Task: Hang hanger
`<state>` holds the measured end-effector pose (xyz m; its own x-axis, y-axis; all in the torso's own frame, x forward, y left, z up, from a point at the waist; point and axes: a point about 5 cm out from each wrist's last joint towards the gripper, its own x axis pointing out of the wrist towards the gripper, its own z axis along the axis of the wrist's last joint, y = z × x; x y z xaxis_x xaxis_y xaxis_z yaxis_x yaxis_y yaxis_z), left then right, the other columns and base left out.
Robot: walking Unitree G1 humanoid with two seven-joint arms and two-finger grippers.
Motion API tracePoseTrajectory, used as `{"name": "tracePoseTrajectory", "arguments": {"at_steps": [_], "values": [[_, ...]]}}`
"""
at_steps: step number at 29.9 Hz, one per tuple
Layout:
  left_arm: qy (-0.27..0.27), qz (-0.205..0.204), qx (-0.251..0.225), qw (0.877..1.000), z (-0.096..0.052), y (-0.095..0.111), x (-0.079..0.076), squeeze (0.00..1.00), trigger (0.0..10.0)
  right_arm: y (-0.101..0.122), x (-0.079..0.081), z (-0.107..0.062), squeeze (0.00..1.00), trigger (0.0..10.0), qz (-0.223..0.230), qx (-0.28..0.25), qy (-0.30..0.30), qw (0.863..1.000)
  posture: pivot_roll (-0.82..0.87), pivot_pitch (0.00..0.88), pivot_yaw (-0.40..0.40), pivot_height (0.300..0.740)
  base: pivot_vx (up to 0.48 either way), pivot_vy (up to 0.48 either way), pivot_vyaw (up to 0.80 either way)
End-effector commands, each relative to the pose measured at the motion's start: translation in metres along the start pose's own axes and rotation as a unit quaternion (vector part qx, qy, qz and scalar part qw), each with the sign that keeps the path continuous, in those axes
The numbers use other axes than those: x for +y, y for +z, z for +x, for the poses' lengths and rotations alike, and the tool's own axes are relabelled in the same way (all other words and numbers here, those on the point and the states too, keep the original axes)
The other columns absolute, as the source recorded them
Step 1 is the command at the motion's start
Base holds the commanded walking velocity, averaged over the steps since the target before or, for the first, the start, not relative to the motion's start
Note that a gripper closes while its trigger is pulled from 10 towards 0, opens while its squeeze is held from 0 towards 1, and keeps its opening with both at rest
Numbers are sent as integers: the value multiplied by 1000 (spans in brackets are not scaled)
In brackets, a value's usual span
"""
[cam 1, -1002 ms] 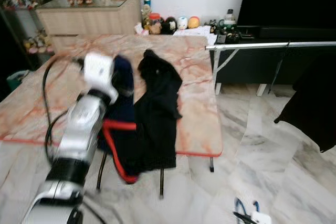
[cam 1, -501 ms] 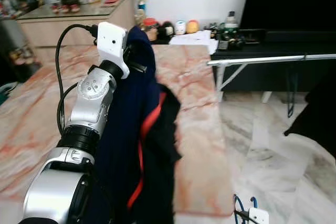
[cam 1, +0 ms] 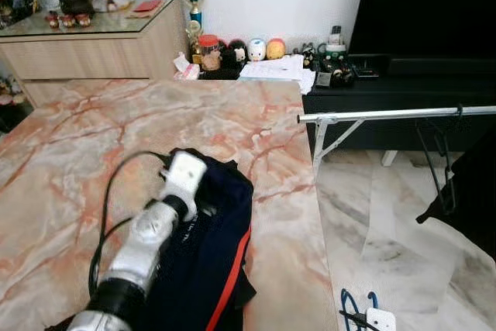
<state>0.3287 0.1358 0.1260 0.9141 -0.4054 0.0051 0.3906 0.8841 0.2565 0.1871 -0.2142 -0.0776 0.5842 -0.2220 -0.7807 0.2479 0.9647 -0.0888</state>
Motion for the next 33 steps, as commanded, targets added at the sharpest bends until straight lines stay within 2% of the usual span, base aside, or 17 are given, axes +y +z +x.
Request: {"name": "tracePoseTrajectory", "arguments": {"at_steps": [1,2,7,14,20,21,23,27,33], "values": [[1,-6,3,1000,-11,0,2,1000,10000,-4,6,-1,0,10000,0,9,9,1000,101,0,47,740,0,0,0],[10,-13,-2,1000,-16,1,3,1000,10000,-5,5,-1,0,10000,-3,9,10,1000,103,0,47,740,0,0,0],[23,-27,-13,999,-25,7,2,1000,10000,-5,5,-1,0,10000,-4,9,10,1000,106,0,45,740,0,0,0],[29,-63,-34,997,-41,14,-9,1000,10000,-5,2,-1,0,10000,-9,9,9,1000,110,0,37,740,0,0,0],[40,-75,-37,996,-45,15,-9,1000,10000,-5,1,-1,0,10000,-11,10,8,1000,120,0,27,740,0,0,0],[35,-60,-39,997,-46,16,-10,0,10000,-5,0,-1,0,10000,-15,9,9,1000,120,0,24,740,0,0,0],[42,-59,-42,997,-46,16,-10,0,10000,-5,0,-1,0,10000,-15,9,9,1000,118,0,23,740,0,0,0],[42,-73,-38,996,-46,15,-10,0,10000,-6,-1,-1,0,10000,-6,9,4,1000,115,0,27,740,0,-480,0],[41,-72,-35,996,-47,15,-11,0,10000,-5,-1,-1,0,10000,-9,9,6,1000,118,0,25,740,0,-480,0]]}}
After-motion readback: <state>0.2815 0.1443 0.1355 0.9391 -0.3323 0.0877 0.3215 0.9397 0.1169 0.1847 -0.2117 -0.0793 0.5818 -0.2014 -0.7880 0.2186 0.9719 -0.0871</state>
